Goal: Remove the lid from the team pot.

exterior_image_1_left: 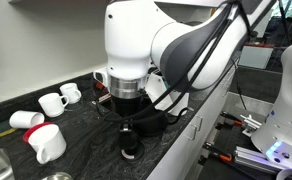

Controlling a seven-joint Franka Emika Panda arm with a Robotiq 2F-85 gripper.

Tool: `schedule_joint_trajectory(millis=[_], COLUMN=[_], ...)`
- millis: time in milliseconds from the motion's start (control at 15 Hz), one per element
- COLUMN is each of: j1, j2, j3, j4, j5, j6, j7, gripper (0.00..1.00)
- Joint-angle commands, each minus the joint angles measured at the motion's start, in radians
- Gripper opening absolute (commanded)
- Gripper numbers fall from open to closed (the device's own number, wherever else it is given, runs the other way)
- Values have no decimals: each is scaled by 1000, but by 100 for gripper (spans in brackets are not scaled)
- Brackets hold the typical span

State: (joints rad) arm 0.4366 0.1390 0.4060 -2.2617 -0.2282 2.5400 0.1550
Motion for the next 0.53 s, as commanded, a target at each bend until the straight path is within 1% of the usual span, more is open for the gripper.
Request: schedule_joint_trajectory(millis=[0, 467], j1=[7, 7], j2=[-3, -1], j3=[-6, -7], j4=[10, 10], j5=[11, 12], j6=[-3, -3], j7=[-4, -4], gripper=[100, 100])
